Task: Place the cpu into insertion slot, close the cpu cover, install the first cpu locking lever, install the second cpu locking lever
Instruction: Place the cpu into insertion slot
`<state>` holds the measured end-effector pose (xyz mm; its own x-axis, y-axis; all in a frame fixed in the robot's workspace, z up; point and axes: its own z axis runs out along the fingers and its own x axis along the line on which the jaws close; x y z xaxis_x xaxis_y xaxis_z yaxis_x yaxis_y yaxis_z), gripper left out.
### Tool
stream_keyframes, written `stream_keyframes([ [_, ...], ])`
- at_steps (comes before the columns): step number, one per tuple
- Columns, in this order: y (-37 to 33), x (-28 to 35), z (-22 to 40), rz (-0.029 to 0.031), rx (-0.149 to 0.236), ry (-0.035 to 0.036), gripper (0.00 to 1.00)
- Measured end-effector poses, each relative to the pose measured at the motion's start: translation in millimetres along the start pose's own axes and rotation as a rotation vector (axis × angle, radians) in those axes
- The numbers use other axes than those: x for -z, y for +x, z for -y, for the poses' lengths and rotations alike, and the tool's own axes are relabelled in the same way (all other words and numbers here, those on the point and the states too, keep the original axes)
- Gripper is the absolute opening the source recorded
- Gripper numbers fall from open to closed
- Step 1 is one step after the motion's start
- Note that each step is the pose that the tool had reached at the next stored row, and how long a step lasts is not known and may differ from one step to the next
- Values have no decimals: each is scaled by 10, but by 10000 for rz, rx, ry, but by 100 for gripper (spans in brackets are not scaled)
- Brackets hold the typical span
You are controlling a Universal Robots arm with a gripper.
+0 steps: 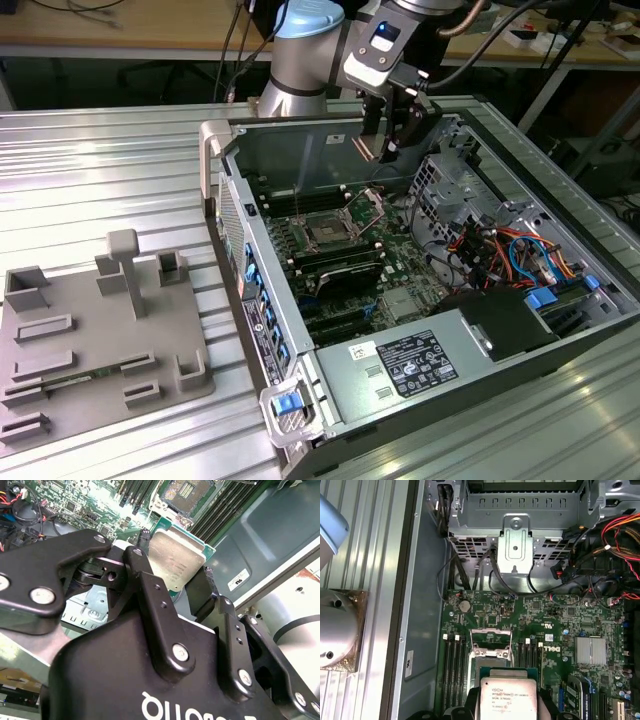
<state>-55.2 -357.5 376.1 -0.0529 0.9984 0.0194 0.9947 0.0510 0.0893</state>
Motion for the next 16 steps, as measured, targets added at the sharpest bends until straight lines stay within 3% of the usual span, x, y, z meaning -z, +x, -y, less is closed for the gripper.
stream_keyframes([
  [16,-2,-74,7,0,0,0,54],
])
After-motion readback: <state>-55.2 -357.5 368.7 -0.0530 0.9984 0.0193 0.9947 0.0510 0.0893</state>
